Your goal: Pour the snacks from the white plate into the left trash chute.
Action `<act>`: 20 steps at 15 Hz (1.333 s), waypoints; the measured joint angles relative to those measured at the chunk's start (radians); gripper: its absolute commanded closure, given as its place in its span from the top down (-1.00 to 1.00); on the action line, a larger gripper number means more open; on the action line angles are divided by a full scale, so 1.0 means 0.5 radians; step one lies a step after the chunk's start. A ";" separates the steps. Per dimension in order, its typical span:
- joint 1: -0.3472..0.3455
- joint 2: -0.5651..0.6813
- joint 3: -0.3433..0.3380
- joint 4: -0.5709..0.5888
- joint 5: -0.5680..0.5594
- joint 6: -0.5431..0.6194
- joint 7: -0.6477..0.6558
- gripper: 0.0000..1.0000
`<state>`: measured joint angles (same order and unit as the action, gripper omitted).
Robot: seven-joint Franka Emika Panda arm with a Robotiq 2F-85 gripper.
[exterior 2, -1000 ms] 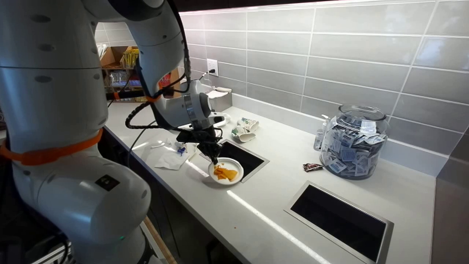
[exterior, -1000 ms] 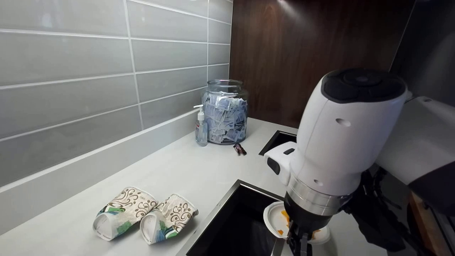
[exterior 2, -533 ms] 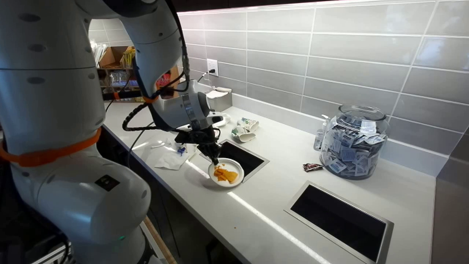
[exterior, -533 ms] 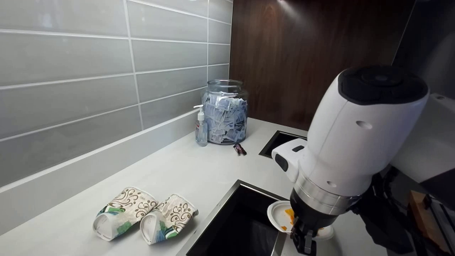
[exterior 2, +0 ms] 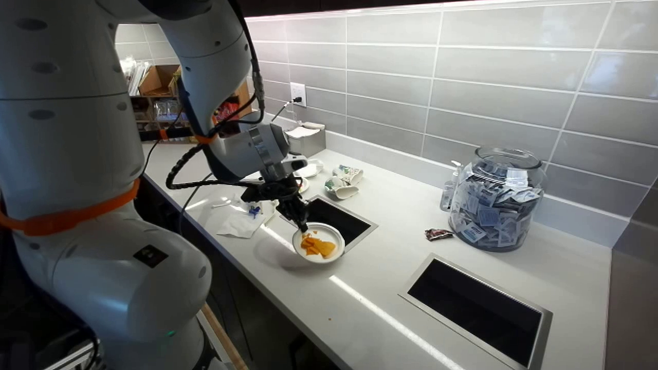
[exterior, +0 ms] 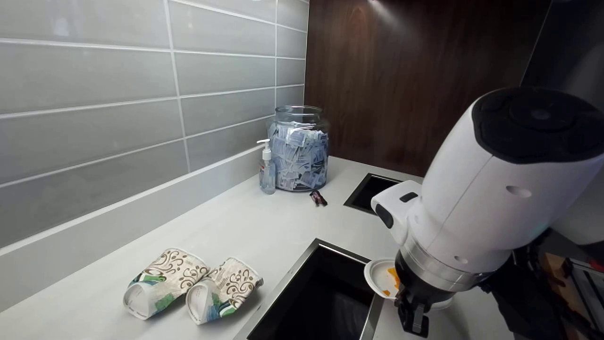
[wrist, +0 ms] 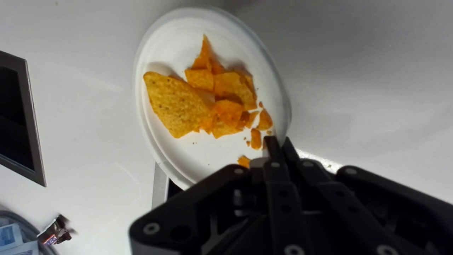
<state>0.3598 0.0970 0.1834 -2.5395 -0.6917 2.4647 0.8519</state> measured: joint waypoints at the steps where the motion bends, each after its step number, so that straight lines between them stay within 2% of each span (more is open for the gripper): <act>1: -0.001 -0.003 0.010 0.000 0.000 -0.014 0.009 -0.99; 6: -0.002 -0.021 0.050 0.005 -0.004 -0.020 -0.001 -0.99; 20: -0.008 -0.042 0.094 0.140 -0.053 -0.020 -0.286 -0.99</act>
<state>0.3559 0.0759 0.2304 -2.4695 -0.7182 2.4549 0.7087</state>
